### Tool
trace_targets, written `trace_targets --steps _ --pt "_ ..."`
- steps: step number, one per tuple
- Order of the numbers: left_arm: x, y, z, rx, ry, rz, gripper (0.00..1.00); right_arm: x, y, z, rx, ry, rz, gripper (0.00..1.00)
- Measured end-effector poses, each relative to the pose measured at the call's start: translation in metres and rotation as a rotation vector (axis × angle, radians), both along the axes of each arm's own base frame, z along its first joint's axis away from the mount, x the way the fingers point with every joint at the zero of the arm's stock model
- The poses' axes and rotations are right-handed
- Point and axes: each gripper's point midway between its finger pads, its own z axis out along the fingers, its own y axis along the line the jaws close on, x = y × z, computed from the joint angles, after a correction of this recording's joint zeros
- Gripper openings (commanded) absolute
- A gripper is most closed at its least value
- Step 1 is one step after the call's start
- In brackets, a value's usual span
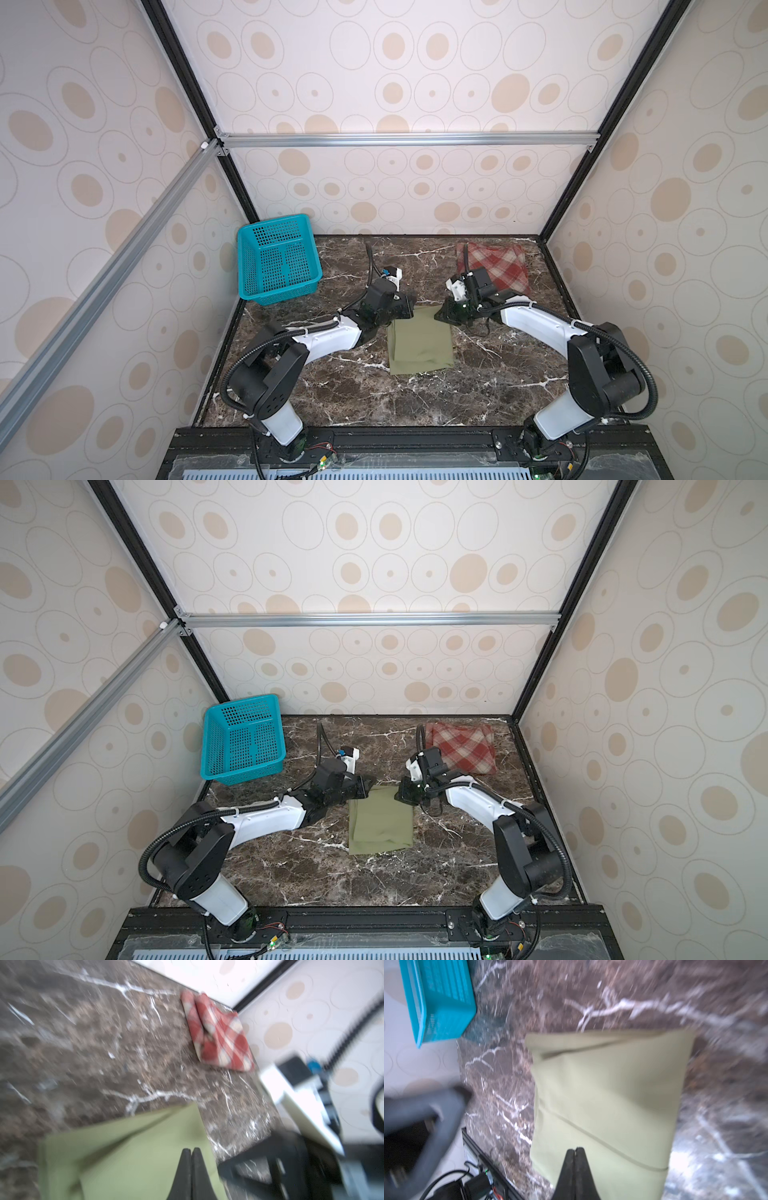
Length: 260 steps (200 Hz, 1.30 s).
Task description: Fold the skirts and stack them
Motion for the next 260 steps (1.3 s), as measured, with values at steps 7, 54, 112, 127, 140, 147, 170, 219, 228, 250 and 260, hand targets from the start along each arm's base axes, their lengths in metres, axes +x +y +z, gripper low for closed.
trace_targets --steps 7,54,112,127,140,147,170,219,228,250,260 --pt "-0.012 -0.004 -0.010 0.005 0.027 -0.017 0.00 0.006 -0.002 -0.004 -0.008 0.003 -0.002 0.00" --pt "-0.074 -0.021 -0.077 0.059 0.208 -0.094 0.00 0.026 -0.002 -0.045 -0.069 0.053 0.033 0.00" --pt "-0.085 -0.020 -0.106 0.067 0.296 -0.083 0.00 0.032 -0.012 -0.069 -0.109 0.079 0.014 0.00" --pt "-0.085 -0.018 -0.108 0.077 0.301 -0.080 0.00 0.035 -0.018 -0.072 -0.107 0.073 -0.002 0.00" --pt "-0.083 -0.016 -0.109 0.094 0.302 -0.072 0.00 0.034 -0.021 -0.075 -0.100 0.075 -0.012 0.00" --pt "-0.081 -0.013 -0.109 0.103 0.300 -0.066 0.00 0.035 -0.022 -0.074 -0.093 0.070 -0.016 0.00" --pt "-0.075 -0.001 -0.109 0.136 0.297 -0.044 0.00 0.029 -0.025 -0.075 -0.083 0.051 -0.034 0.00" --pt "-0.034 0.043 -0.108 0.222 0.255 0.053 0.00 -0.009 -0.030 -0.076 -0.064 0.062 -0.075 0.00" --pt "-0.028 0.050 -0.109 0.245 0.246 0.063 0.00 -0.016 -0.027 -0.076 -0.067 0.062 -0.075 0.00" --pt "-0.013 0.062 -0.108 0.289 0.222 0.081 0.00 -0.039 -0.010 -0.076 -0.072 0.069 -0.050 0.00" --pt "-0.006 0.066 -0.107 0.305 0.205 0.088 0.00 -0.049 0.001 -0.074 -0.068 0.076 -0.031 0.00"
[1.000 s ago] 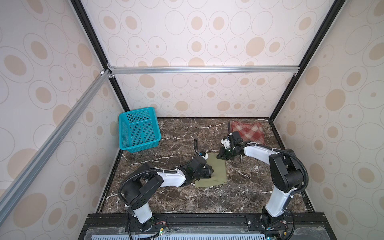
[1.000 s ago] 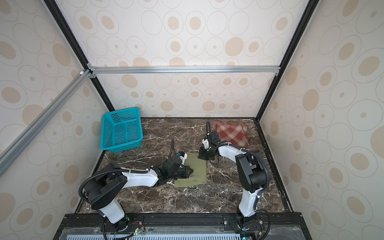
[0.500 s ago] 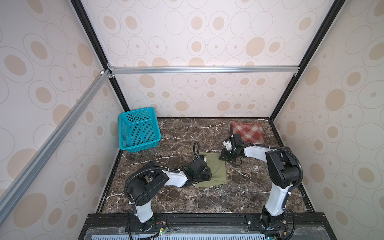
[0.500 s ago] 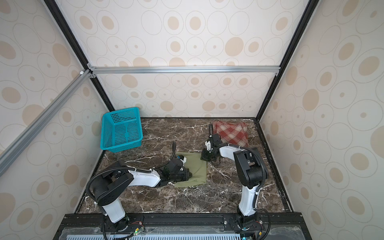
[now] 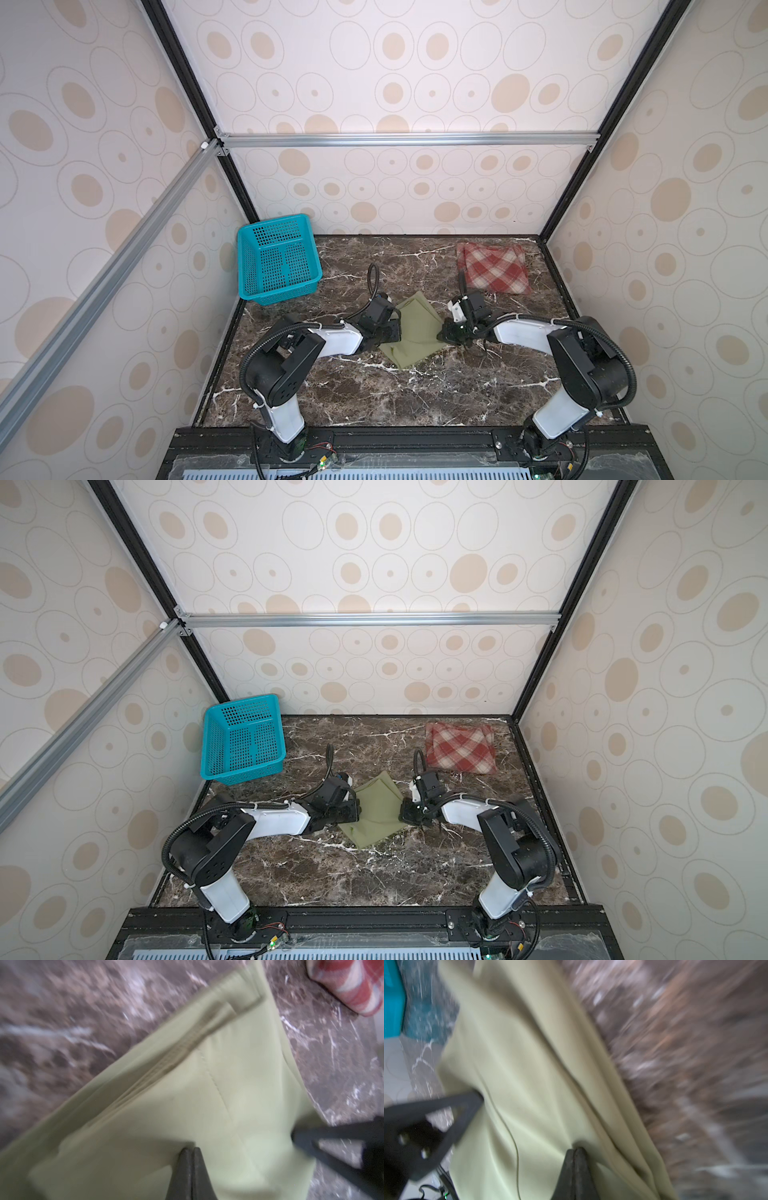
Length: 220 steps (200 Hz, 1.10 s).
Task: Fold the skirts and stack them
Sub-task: 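Straighten the folded green skirt square with both grippers holding its edges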
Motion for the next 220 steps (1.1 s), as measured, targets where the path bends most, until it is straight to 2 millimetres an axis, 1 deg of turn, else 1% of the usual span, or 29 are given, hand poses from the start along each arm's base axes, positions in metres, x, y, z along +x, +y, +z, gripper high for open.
trace_targets --steps 22,30,43,55,76,86,95,107,125,140,155,166,196,220 --pt "0.009 0.005 0.006 0.035 -0.045 -0.012 0.00 -0.017 0.018 0.005 0.025 0.024 0.024 0.00" --pt "0.011 0.007 0.009 0.045 -0.059 -0.018 0.00 -0.019 0.019 0.008 0.031 0.025 0.024 0.00" --pt "0.011 0.007 0.017 0.048 -0.082 -0.029 0.00 -0.017 0.018 0.018 0.031 0.014 0.017 0.00" --pt "0.010 0.006 0.030 0.035 -0.103 -0.035 0.00 -0.010 0.020 0.030 0.033 -0.007 0.020 0.00" --pt "0.004 0.000 0.057 -0.011 -0.151 -0.046 0.00 0.014 0.028 0.057 0.055 -0.078 0.040 0.00" --pt "-0.004 -0.002 0.064 -0.035 -0.159 -0.049 0.00 0.026 0.032 0.067 0.070 -0.107 0.050 0.00" --pt "-0.012 -0.004 0.067 -0.053 -0.158 -0.055 0.00 0.035 0.034 0.069 0.081 -0.117 0.056 0.00" --pt "-0.024 -0.006 0.060 -0.071 -0.136 -0.062 0.00 0.044 0.034 0.065 0.090 -0.116 0.063 0.00" --pt "-0.043 -0.002 0.037 -0.075 -0.071 -0.058 0.00 0.055 0.032 0.048 0.082 -0.082 0.069 0.00" --pt "-0.060 0.005 0.015 -0.074 -0.006 -0.042 0.00 0.059 0.029 0.033 0.069 -0.051 0.073 0.00" --pt "-0.069 0.014 0.001 -0.072 0.033 -0.016 0.00 0.059 0.027 0.024 0.061 -0.033 0.081 0.00" --pt "-0.072 0.016 -0.002 -0.078 0.044 -0.002 0.00 0.059 0.025 0.020 0.058 -0.024 0.084 0.00" --pt "-0.070 0.017 -0.002 -0.093 0.038 0.023 0.00 0.059 0.024 0.016 0.064 -0.019 0.088 0.00" --pt "-0.069 0.018 -0.002 -0.090 0.034 0.029 0.00 0.050 0.021 0.005 0.064 0.000 0.083 0.00"
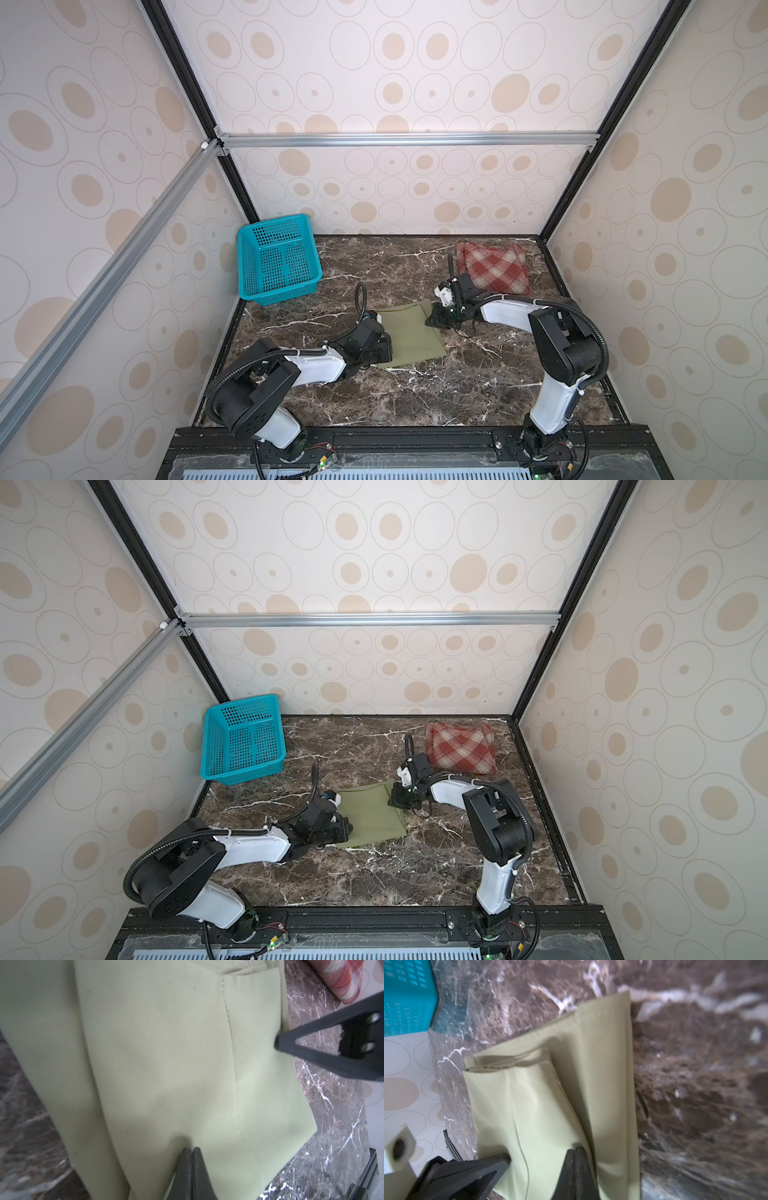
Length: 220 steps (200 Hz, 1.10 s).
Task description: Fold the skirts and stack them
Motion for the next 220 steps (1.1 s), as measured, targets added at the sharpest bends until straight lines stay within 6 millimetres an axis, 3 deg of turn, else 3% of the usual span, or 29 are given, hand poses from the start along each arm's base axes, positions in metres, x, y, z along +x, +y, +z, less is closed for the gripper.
trace_targets --steps 12,71,105,130,147,165,180,192,202,220 --pt "0.001 0.002 -0.001 0.011 -0.004 0.005 0.00 -0.008 -0.001 -0.008 0.012 0.022 -0.003 0.00" --pt "0.016 0.020 0.001 0.119 -0.037 0.033 0.00 -0.033 -0.005 -0.008 0.075 0.037 -0.053 0.00" --pt "0.020 0.025 0.007 0.147 -0.061 0.021 0.00 -0.037 -0.004 -0.005 0.072 0.050 -0.055 0.00" --pt "0.025 0.023 0.039 0.108 -0.141 0.013 0.00 -0.036 -0.007 0.010 0.056 0.051 -0.056 0.00" --pt "0.029 0.022 0.064 0.073 -0.208 0.016 0.00 -0.028 -0.007 0.033 0.061 0.009 -0.050 0.00" --pt "0.033 0.018 0.079 0.052 -0.242 0.010 0.00 -0.019 -0.009 0.059 0.078 -0.050 -0.047 0.01" --pt "0.035 0.011 0.081 0.037 -0.246 -0.013 0.00 -0.015 -0.017 0.071 0.089 -0.076 -0.062 0.09" --pt "0.037 0.004 0.078 0.030 -0.235 -0.036 0.00 -0.015 -0.026 0.073 0.100 -0.079 -0.078 0.21" --pt "0.038 -0.002 0.073 0.025 -0.223 -0.055 0.00 -0.017 -0.036 0.069 0.105 -0.062 -0.102 0.32" --pt "0.038 -0.017 0.063 0.005 -0.205 -0.098 0.00 -0.028 -0.052 0.052 0.100 -0.009 -0.132 0.43"
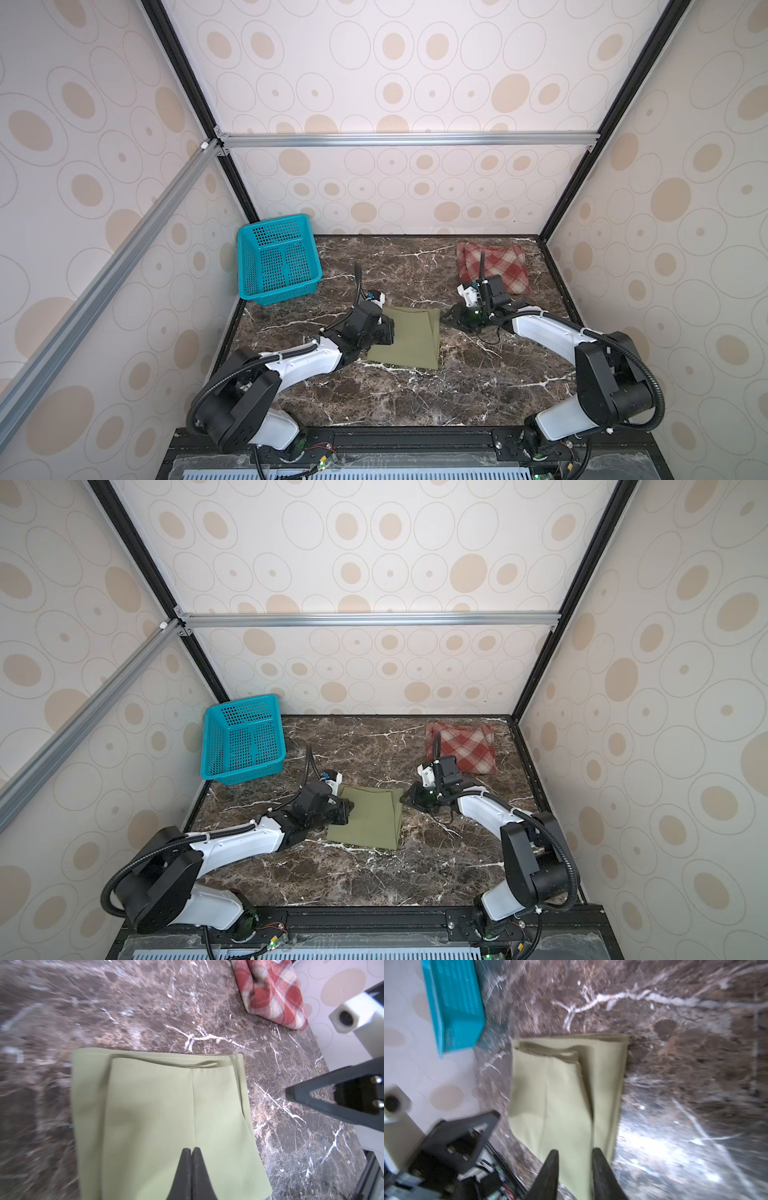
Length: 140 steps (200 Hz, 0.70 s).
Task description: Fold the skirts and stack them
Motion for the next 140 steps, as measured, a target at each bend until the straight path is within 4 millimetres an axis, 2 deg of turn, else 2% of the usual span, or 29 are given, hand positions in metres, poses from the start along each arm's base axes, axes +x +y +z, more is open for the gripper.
trace_targets --steps 22,63,107,140 --pt "0.000 -0.023 -0.009 -0.021 0.017 -0.063 0.00 -0.016 -0.006 -0.016 -0.001 0.055 0.004 0.52" --pt "-0.003 -0.066 -0.021 -0.074 0.035 -0.172 0.00 -0.032 -0.004 -0.029 0.026 0.106 0.010 0.56" --pt "-0.013 -0.088 -0.042 -0.104 0.085 -0.234 0.00 -0.040 -0.002 -0.037 0.066 0.133 -0.002 0.57" --pt "-0.021 -0.096 -0.054 -0.110 0.118 -0.259 0.00 -0.041 0.004 -0.042 0.084 0.141 -0.002 0.57"
